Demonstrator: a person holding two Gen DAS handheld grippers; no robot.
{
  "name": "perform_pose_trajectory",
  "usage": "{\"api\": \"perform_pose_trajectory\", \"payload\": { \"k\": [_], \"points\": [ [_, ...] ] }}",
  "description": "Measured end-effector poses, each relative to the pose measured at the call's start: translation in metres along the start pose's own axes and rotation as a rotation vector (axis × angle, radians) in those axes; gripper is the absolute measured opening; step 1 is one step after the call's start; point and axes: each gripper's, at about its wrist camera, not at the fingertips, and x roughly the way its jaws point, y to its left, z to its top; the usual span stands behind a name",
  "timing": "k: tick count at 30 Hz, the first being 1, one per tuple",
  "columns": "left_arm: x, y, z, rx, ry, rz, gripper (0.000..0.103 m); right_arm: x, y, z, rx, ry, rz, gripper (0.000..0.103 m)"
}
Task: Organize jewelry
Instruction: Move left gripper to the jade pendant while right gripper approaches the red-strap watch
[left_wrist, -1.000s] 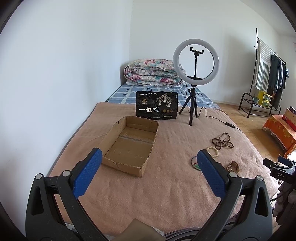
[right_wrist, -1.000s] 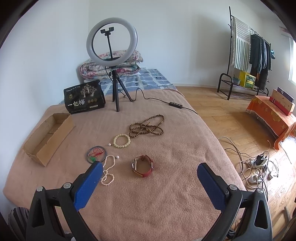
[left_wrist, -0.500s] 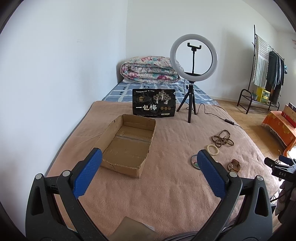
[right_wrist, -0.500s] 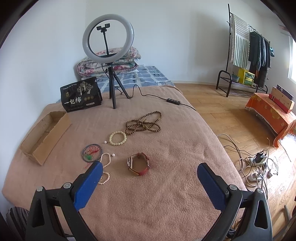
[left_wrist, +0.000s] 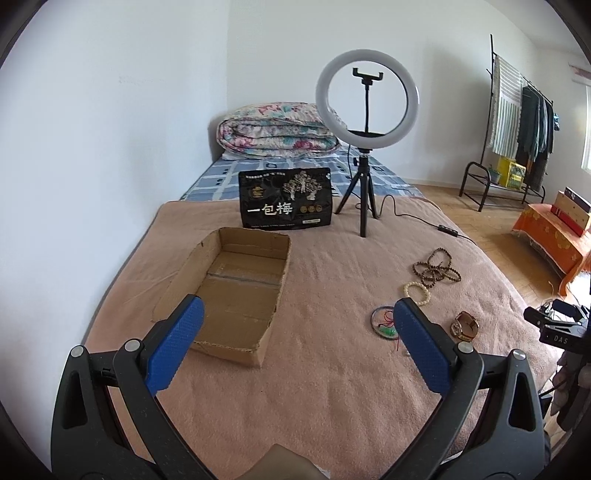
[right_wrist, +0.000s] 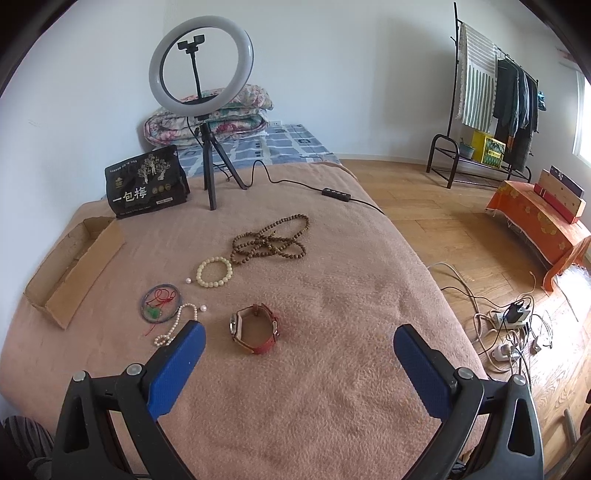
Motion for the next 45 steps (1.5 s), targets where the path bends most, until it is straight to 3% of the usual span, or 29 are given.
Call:
{"api": "perform_pose_trajectory", "payload": {
  "k": [14, 32, 35, 40, 45],
  "points": [
    [0.045, -0.035, -0.004, 0.042, 0.078, -0.109, 0.103, 0.038, -0.014, 0.003, -0.044, 0.065, 0.052, 0.103],
    [0.109, -0.1, -0.023, 0.231, 0.182, -0.204, 0.102, 0.081, -0.009, -0.001, -0.092, 0.144, 0.139, 0.099],
    [0.121, -0.109, -0.025, 0.248, 0.193, -0.228, 0.097, 0.09, -0.006, -0.001, -0.097, 0.165, 0.152, 0.094],
    [0.149, -0.118, -0.033, 0.247, 0.257, -0.279, 0.072, 0.106, 0.0, 0.0, -0.116, 0.203, 0.169, 0.085],
    [0.174, -0.122, -0.04, 0.214, 0.316, -0.332, 0.062, 0.127, 0.004, 0.0, -0.112, 0.254, 0.176, 0.075]
  ]
}}
